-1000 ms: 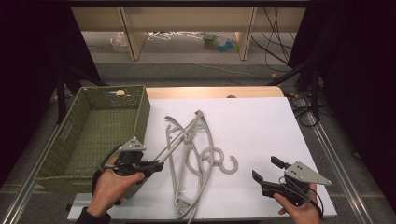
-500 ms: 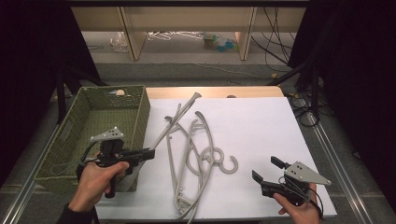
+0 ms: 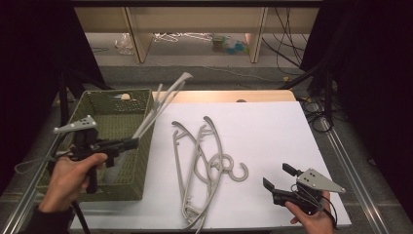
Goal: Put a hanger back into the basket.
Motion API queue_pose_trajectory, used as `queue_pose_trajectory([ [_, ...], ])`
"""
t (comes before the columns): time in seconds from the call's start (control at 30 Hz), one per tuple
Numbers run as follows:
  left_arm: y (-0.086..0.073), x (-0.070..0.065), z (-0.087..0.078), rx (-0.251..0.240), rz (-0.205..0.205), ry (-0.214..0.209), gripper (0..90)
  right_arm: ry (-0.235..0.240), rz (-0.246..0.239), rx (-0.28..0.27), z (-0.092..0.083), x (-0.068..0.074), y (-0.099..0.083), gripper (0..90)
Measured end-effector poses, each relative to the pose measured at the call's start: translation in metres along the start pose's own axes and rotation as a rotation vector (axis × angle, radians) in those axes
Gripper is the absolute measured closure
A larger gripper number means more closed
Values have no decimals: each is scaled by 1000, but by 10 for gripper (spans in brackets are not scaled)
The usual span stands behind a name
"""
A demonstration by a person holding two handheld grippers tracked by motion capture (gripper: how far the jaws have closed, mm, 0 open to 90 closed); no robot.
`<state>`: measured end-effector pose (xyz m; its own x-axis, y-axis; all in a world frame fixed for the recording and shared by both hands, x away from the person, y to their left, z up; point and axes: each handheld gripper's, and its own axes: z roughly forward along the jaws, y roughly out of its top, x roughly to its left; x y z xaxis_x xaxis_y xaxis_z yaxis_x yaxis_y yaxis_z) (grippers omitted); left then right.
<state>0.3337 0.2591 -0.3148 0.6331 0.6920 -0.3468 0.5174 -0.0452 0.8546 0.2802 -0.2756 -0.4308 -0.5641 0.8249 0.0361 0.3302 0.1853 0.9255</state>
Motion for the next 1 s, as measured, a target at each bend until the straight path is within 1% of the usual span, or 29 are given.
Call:
queue_pose_trajectory([
  [0.03, 1, 3, -5, -4, 3, 14, 821, 3, 2, 1, 0, 0, 0, 173],
  [0.07, 1, 6, -10, -4, -4, 30, 821, 5, 7, 4, 0, 0, 0, 173],
  [0.1, 2, 10, -14, -9, -4, 40, 821, 4, 11, -11, 1, 1, 0, 173],
  [0.23, 1, 25, -28, -24, -8, 71, 821, 4, 12, -14, 2, 1, 0, 173],
  [0.27, 1, 32, -34, 25, 48, 78, 821, 8, 14, -16, 2, 1, 0, 173],
  [0.3, 1, 36, -38, 36, 53, 77, 821, 4, 3, -21, 3, 0, -1, 173],
  [0.33, 1, 39, -41, 46, 61, 85, 821, 7, 6, -21, 3, 0, -1, 173],
  [0.37, -1, 37, -38, -29, -15, 96, 821, 7, 6, -20, 3, 0, -1, 172],
  [0.43, -1, 44, -44, -16, 11, 101, 821, 7, 7, -21, 3, 0, -1, 173],
  [0.47, -1, 47, -46, -18, 6, 99, 821, 7, 6, -20, 3, 0, -1, 172],
  [0.5, -1, 50, -48, -12, 11, 100, 821, 7, 7, -21, 3, 1, -1, 172],
  [0.53, -2, 52, -50, -6, 15, 111, 821, 6, 7, -19, 3, 0, -1, 173],
  [0.57, -3, 54, -52, -7, 8, 113, 821, 5, 7, -19, 3, 0, -1, 172],
  [0.6, -3, 57, -53, 2, 13, 119, 821, 4, 5, -14, 3, 0, -1, 173],
  [0.63, -4, 59, -54, 2, 15, 120, 821, 12, 11, -24, 4, 1, -1, 172],
  [0.73, -7, 65, -57, 7, 20, 117, 821, 13, 9, -27, 5, 0, -1, 172],
  [0.77, -7, 69, -59, 37, 53, 117, 821, 13, 9, -27, 5, 0, -1, 173],
  [0.8, -7, 71, -60, 39, 58, 120, 821, 12, 9, -25, 5, 0, -1, 172],
  [0.83, -7, 71, -60, 39, 58, 120, 821, 3, -1, 15, 1, 0, 0, 172],
  [0.87, -8, 76, -62, 41, 64, 121, 821, 13, 9, -23, 5, 0, -1, 172],
  [0.9, -9, 78, -64, 39, 60, 115, 821, 12, 9, -23, 5, 0, -1, 172],
  [0.93, -9, 79, -65, 40, 65, 117, 821, 2, 6, 3, 3, 0, 0, 172],
  [0.97, -10, 81, -66, 43, 67, 117, 821, 2, 5, 14, 2, 0, 0, 172],
  [1.0, -11, 83, -67, 45, 62, 114, 821, 1, 6, 7, 2, 0, 0, 172],
])
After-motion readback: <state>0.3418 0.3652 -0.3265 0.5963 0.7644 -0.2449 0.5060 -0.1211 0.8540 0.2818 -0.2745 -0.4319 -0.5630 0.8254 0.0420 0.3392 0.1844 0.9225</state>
